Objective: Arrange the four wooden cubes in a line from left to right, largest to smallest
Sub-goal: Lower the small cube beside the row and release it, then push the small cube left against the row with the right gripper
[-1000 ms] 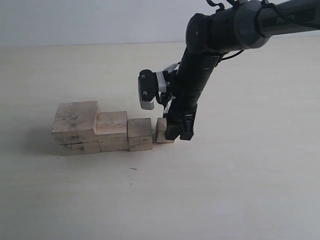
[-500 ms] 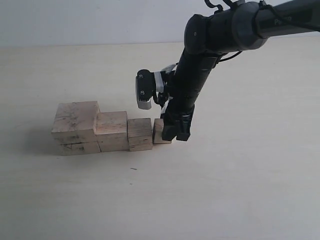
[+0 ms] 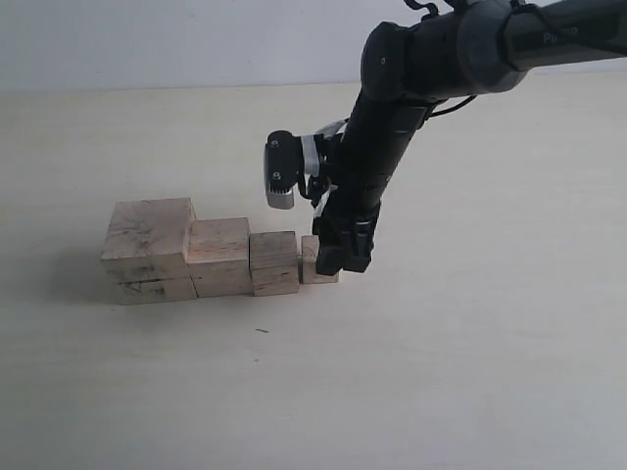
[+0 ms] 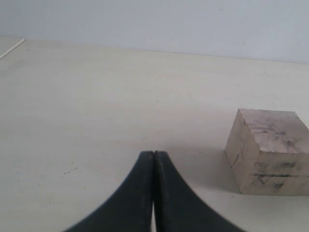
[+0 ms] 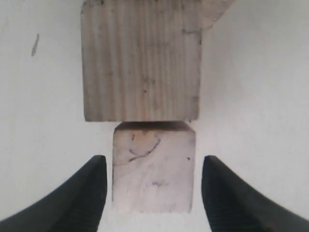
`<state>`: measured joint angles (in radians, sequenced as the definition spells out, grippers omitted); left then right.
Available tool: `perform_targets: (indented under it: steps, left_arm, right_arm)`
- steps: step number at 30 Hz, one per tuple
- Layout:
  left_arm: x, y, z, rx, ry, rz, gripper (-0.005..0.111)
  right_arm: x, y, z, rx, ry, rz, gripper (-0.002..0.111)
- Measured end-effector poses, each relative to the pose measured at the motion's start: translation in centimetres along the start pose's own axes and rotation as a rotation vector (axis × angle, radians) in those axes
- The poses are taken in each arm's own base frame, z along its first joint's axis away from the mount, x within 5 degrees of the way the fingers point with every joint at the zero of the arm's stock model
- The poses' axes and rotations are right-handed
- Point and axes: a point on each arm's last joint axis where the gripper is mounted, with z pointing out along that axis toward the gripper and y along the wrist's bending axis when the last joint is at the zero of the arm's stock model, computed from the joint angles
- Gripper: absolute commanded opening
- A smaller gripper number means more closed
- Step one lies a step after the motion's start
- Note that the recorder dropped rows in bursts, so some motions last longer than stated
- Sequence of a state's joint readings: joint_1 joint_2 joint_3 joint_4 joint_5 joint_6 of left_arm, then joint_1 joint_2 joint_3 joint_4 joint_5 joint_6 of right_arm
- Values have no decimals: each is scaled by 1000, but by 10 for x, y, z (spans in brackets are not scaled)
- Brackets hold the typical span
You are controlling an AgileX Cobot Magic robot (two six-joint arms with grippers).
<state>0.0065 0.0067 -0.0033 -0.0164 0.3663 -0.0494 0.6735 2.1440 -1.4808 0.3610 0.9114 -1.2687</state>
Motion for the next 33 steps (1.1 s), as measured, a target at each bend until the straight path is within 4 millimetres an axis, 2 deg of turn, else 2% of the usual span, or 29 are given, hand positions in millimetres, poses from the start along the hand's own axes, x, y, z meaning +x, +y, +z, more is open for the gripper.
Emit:
perform_targets:
  steps: [6, 9, 11, 12, 13, 14, 16, 25, 33]
  left_arm:
    - [0, 0, 0, 0, 0, 0, 0]
    - [0, 0, 0, 0, 0, 0, 0]
    - [0, 0, 0, 0, 0, 0, 0]
    - [0, 0, 0, 0, 0, 0, 0]
    - [0, 0, 0, 0, 0, 0, 0]
    - [0, 0, 0, 0, 0, 0, 0]
    - [0, 0, 0, 0, 0, 0, 0]
    - [0, 0, 0, 0, 0, 0, 0]
    - [0, 0, 0, 0, 0, 0, 0]
  right_arm:
    - [-5, 2, -31, 76, -3, 65, 56]
    - [-1, 3, -36, 85, 47, 146, 53]
    - [5, 4, -37, 90, 115, 238, 39]
    - [7, 4, -37, 89, 130, 256, 27]
    - [9, 5, -37, 89, 149, 282, 22]
    - [9, 5, -36, 86, 151, 290, 13]
    - [10, 4, -32, 77, 159, 304, 4]
    - [18, 3, 4, -12, 183, 354, 3]
    - [15, 3, 8, -23, 149, 381, 3]
